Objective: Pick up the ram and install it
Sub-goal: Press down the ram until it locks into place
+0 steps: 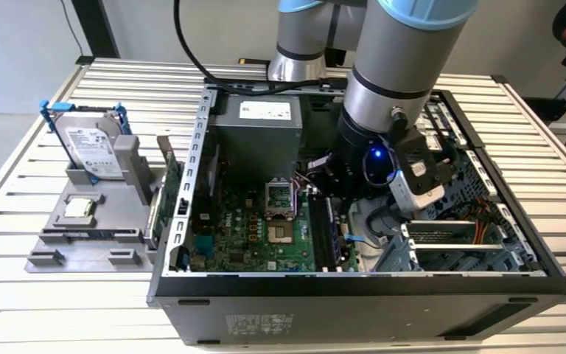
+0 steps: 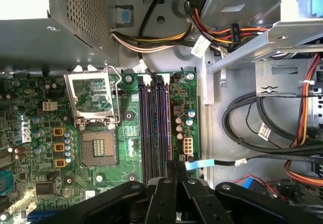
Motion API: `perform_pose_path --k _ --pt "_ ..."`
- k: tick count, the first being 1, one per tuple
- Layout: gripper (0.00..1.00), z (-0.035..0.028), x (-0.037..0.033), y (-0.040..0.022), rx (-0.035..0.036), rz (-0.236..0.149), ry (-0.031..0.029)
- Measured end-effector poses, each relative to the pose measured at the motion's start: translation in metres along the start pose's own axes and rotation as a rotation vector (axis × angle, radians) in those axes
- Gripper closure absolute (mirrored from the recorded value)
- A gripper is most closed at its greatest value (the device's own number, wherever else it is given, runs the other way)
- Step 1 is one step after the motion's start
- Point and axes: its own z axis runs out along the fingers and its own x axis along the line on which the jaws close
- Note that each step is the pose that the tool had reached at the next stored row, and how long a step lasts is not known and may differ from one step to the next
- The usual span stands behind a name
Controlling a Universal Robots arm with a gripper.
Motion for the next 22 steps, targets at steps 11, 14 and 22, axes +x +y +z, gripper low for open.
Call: perform_pose_path --k 11,14,22 --pt "1.00 -0.0031 -0.0001 0.0001 0.0000 0.000 0.0000" --pt "1.00 -0.0036 -0.0001 0.0001 0.0000 -0.001 0.0000" --pt "1.00 -0.0041 -0.0001 0.0001 -0.0008 -0.065 0.0016"
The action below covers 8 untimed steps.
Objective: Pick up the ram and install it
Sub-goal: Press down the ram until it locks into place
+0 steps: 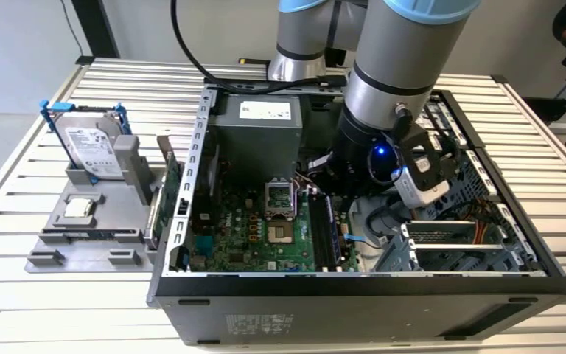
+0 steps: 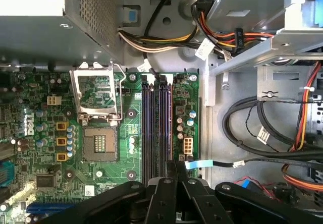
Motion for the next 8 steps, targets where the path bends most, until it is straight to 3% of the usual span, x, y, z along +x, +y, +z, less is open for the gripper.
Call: perform_pose_path --k 3,8 --pt "1.00 -0.0004 0.0000 0.0001 -0.0007 -0.033 0.0007" --pt "1.00 -0.0005 0.0000 0.0001 -0.0018 -0.121 0.0029"
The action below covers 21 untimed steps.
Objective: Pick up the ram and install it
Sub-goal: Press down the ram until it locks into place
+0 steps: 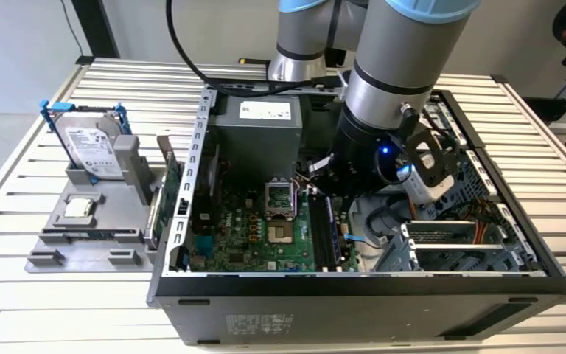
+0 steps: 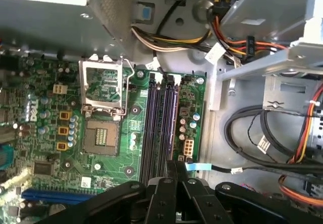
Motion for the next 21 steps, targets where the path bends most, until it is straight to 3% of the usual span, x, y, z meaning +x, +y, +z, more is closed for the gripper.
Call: perform_pose_path --k 21 --pt "1.00 -0.0008 0.0000 0.0000 -0.0052 -0.345 0.0082"
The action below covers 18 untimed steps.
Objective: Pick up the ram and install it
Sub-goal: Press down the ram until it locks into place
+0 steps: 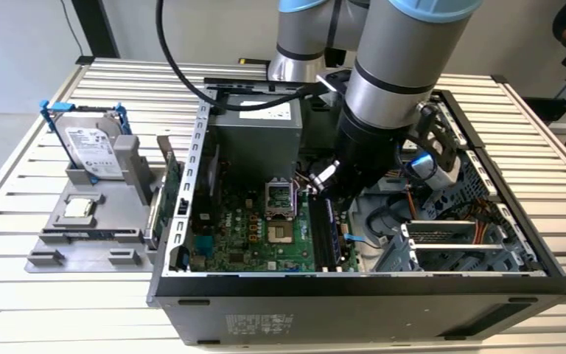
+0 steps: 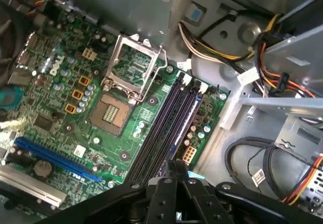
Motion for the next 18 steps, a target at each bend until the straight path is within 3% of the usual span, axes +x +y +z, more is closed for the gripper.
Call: perform_pose_path --k 11,18 --pt "1.00 -0.0002 0.0000 0.0000 -0.0027 -0.188 0.0046" --pt "1.00 -0.0009 0.0000 0.0000 -0.0042 -0.281 0.0068"
